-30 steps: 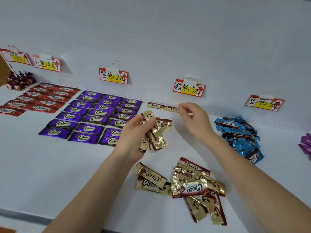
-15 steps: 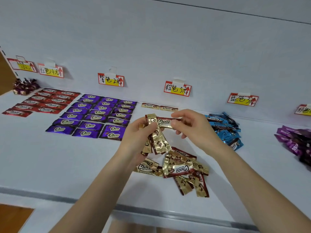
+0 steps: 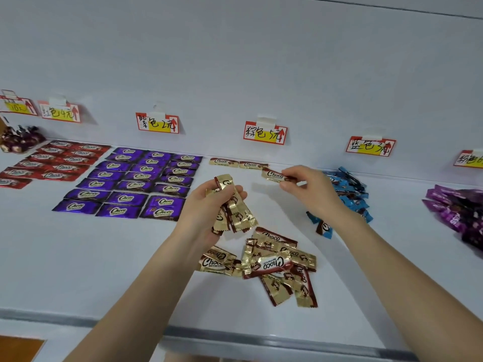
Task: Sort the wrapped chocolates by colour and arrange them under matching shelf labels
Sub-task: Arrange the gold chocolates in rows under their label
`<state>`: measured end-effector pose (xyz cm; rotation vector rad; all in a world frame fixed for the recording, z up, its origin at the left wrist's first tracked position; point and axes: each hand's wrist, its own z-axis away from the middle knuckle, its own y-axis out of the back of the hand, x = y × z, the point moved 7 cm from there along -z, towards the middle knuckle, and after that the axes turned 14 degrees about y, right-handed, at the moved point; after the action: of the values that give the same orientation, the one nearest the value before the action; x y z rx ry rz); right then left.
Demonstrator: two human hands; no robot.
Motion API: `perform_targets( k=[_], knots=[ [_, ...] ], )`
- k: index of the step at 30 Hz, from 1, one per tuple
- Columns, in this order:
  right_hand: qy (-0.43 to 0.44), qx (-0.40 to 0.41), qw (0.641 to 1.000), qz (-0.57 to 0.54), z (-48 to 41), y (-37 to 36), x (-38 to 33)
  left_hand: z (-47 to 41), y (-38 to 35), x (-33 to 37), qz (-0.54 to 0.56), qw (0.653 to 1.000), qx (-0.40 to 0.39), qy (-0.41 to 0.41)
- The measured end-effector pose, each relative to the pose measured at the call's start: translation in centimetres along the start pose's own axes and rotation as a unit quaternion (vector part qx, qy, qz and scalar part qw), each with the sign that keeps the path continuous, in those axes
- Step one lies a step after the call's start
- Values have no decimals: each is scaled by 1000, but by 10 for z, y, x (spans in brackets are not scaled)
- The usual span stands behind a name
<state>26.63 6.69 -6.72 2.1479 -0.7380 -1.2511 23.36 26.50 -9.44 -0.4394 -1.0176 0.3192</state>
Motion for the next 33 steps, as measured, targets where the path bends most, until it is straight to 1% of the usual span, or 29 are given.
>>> perform_targets(
  k=[4, 9, 13, 18, 20, 25, 33],
  knots=[
    [-26, -4, 998, 62, -28, 6, 36, -15, -2, 2, 14, 1000, 13, 6],
    [-30, -75, 981, 176, -55, -2, 58, -29, -9, 3, 37, 999, 15, 11],
    [-14, -128, 958, 255, -63, -12, 61, -37, -8, 3, 48, 999, 17, 12],
    [27, -117, 935, 334, -59, -15, 57, -41, -2, 1, 52, 998, 14, 13],
    [34, -124, 932, 339, -55, -19, 57, -42, -1, 2, 46, 999, 8, 10],
    [27, -142, 948, 282, -54, -28, 59, -43, 2, 2, 44, 999, 8, 9],
    [22, -145, 953, 265, -54, -31, 61, -45, 4, 1, 54, 998, 14, 9]
  ],
)
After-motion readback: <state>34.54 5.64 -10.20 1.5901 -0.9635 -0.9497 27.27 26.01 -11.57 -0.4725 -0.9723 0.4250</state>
